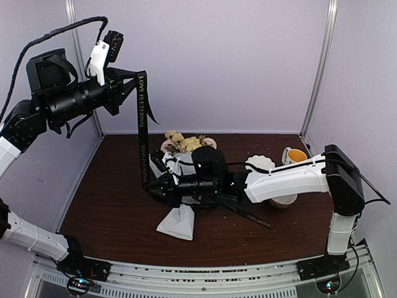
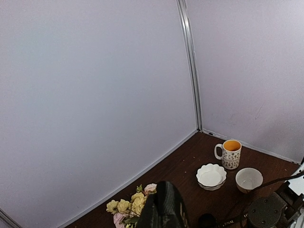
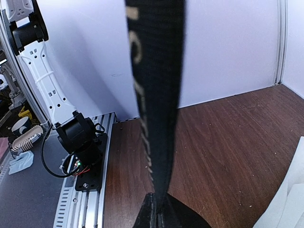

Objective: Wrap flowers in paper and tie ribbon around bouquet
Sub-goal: Cross the half-tied ribbon over the folded bouquet.

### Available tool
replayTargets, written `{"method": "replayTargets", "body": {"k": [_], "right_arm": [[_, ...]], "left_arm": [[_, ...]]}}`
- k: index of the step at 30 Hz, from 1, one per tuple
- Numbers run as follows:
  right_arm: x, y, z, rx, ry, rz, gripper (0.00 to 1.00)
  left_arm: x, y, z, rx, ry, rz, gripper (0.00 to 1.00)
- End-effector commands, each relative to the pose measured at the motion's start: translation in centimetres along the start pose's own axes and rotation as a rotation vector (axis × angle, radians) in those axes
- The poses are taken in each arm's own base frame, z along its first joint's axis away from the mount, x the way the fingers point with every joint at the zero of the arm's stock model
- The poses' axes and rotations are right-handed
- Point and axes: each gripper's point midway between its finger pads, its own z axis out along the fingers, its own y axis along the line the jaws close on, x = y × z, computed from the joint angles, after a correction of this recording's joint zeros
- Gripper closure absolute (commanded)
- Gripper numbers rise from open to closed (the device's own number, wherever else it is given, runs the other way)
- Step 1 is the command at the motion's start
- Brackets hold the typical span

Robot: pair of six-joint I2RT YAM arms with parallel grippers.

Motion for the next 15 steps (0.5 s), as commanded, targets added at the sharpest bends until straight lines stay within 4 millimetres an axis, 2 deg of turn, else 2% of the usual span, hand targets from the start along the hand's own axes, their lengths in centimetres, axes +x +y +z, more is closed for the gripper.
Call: {"method": "replayTargets", "body": {"k": [1,3,5,6,7,10,11,13,15], "right_arm": [[-0.3,0.0,0.4,-0.022,0.002,-0.013,1.00],[-0.4,0.0,0.4,-0.035,0.002,-0.009,1.00],[-0.6,0.1,0.1,-0.042,0.002,-0.010,1.00],[-0.7,0.1,0.0,-0.043,0.004,-0.013,1.00],[-0.8,0.3,-0.4,-0.046,0.004,-0.018,1.00],[-0.8,1.2,-1.6,-0.074,0.020,-0.047,1.00],[-0.8,1.8,-2.1,-0.095,0.021,-0.052,1.00],[-0.8,2.9,-3.2,-0.140,0.019,-0.057,1.00],[-0.9,3.8,-4.1,-0.170,0.015,-0.062,1.00]], "left_arm": [[-1.7,1.2,-0.3,-0.039,-0.046,-0.010,1.00],[-1.5,1.6,-0.1,-0.050,-0.037,-0.011,1.00],[-0.5,2.8,0.5,-0.088,0.006,-0.031,1.00],[0.6,3.7,1.1,-0.108,0.047,-0.049,1.00],[2.6,5.0,1.8,-0.134,0.106,-0.084,1.00],[11.5,9.4,3.2,-0.264,0.313,-0.206,1.00],[14.7,10.1,3.3,-0.303,0.383,-0.216,1.00],[21.2,9.8,3.6,-0.329,0.533,-0.207,1.00],[27.4,7.8,3.8,-0.280,0.669,-0.233,1.00]]}}
